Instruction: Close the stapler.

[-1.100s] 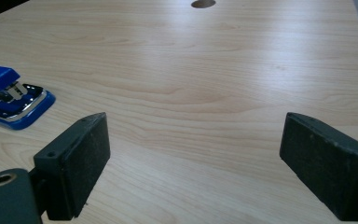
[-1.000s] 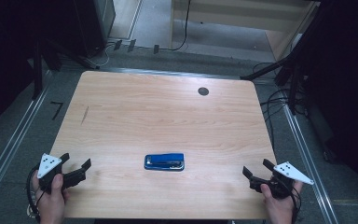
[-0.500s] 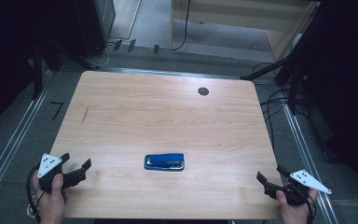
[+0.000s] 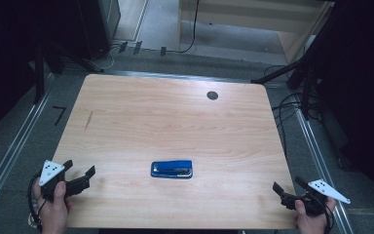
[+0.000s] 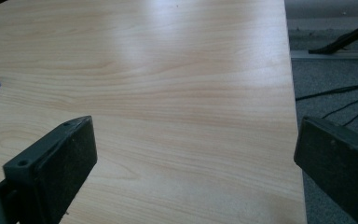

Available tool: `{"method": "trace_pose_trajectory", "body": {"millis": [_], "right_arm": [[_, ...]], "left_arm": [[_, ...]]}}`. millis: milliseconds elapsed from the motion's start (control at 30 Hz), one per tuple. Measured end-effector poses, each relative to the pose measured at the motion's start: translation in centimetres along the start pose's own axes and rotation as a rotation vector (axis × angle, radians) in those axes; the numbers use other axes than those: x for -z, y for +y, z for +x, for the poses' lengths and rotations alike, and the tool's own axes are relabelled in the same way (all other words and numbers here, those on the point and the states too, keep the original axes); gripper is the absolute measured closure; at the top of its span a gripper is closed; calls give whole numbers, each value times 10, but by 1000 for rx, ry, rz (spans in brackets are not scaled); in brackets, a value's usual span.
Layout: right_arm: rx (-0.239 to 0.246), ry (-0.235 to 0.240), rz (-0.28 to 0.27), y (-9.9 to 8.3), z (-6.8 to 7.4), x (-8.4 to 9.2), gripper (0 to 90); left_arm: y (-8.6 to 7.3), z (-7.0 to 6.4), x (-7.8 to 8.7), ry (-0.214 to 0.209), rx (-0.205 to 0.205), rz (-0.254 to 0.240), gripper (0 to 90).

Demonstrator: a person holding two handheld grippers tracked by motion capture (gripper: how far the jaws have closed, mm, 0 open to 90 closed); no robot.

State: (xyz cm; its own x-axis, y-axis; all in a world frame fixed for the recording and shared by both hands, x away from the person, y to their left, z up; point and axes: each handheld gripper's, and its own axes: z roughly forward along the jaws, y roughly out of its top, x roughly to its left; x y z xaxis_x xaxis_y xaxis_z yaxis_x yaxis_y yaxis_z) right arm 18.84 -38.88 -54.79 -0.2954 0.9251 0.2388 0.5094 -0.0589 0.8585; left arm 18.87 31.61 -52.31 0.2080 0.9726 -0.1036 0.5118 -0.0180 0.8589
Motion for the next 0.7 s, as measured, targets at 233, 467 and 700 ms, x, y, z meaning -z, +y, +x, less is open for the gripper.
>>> {"method": "trace_pose_trajectory", "body": {"millis": [233,467,700], "right_arm": [[-4,-23,29,-2,1,-5,0],[-2,-30,24,-2,1,-5,0],[-12,-38,18,-2,0,-5,0]], "left_arm": [[0,0,0,0,0,0,141],[0,1,0,-3,7,0,141],[1,1,-2,-3,13,4,140]]}}
